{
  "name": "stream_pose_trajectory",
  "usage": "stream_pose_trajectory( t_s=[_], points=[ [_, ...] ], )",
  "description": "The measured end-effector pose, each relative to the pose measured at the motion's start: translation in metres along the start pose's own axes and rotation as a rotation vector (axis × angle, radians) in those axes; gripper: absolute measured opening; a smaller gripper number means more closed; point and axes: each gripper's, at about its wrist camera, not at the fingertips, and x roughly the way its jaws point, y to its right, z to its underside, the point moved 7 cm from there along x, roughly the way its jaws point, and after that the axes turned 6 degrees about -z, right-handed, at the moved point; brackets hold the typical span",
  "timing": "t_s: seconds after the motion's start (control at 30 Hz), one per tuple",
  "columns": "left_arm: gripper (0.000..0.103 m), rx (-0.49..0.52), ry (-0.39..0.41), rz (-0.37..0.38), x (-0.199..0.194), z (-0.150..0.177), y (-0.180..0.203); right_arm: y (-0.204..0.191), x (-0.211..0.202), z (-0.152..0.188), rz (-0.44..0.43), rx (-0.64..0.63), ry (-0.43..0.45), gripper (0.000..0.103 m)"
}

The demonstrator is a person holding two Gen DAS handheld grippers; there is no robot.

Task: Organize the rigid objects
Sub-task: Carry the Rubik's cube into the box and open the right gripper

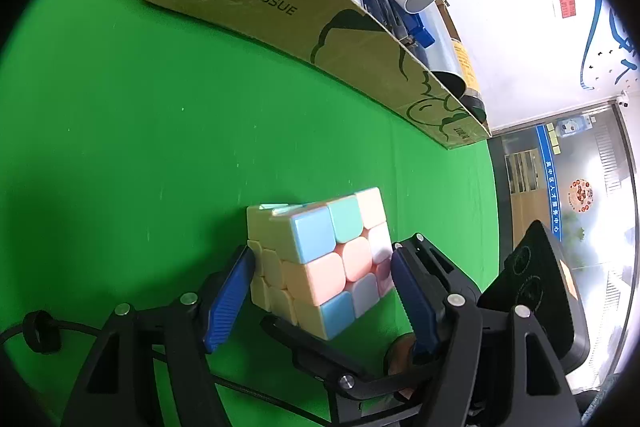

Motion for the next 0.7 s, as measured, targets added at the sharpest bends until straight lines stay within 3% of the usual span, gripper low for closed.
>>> stream_pose_trajectory(
  t_s=[0.2,0.33,0.5,0.7],
  points=[
    [0.066,0.05,0.062,-0.062,-0.015,-0.003,0.001,-0.007,-0.004,-0.003,0.064,-0.016,0.041,0.066],
    [0.057,0.101,0.133,-0.096,-0.034,-0.012,0.014,-0.01,-0.013,-0.015,0.113,-0.047,0.09,0.064],
    [0.057,0.142,0.23,-0.092,-0.071,-0.042,0.026,-0.014,-0.031,-0.056,0.149,-0.08,0.184,0.062],
    [0.057,0.157,0.311,-0.095,-0.101,-0.09,0.03,-0.013,-0.028,-0.111,0.166,-0.107,0.236,0.062]
  ],
)
